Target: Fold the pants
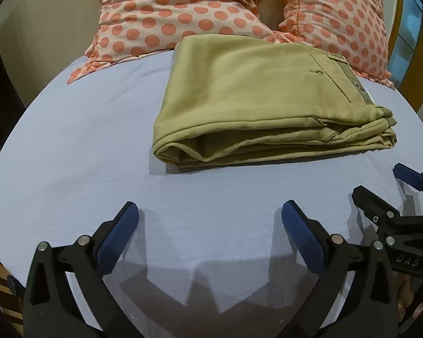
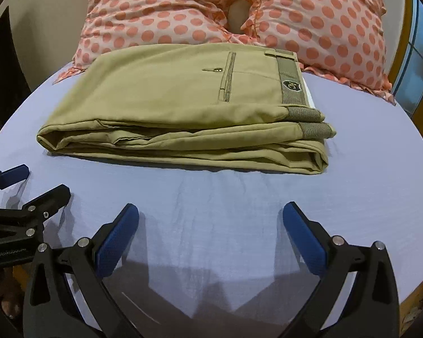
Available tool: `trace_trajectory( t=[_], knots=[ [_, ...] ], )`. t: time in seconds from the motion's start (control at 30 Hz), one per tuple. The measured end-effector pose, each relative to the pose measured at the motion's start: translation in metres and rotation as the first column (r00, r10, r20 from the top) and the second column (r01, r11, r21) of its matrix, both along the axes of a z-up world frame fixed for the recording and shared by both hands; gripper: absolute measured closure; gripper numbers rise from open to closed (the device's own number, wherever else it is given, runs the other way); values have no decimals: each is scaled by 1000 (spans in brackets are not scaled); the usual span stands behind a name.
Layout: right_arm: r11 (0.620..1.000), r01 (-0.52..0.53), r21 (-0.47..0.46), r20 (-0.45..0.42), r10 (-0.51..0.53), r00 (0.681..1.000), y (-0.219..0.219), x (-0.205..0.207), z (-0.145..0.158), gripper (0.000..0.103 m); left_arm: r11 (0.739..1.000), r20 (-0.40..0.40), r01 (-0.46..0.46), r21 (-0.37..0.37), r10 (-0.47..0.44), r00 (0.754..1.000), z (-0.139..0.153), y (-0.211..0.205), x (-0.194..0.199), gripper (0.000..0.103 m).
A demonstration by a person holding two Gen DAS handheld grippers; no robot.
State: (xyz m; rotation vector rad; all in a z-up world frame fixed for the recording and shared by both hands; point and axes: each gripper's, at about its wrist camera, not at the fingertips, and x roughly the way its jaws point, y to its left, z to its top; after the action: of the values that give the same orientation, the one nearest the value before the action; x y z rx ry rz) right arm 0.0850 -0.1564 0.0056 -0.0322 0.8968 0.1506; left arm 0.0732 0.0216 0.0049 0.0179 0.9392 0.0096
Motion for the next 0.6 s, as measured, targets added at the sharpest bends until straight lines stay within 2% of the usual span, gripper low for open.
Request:
trace_trajectory(
  t=[0.17,0.6],
  knots=[
    [1000,17,5,28,-17,999,-1,-2,0,1,1000,11,13,-6,-13,1000,-1,2,-2,2],
    [1000,23,2,14,-23,1000,0,0,2,1,1000,9,30,-4,-30,1000,-2,3,-4,2]
  ],
)
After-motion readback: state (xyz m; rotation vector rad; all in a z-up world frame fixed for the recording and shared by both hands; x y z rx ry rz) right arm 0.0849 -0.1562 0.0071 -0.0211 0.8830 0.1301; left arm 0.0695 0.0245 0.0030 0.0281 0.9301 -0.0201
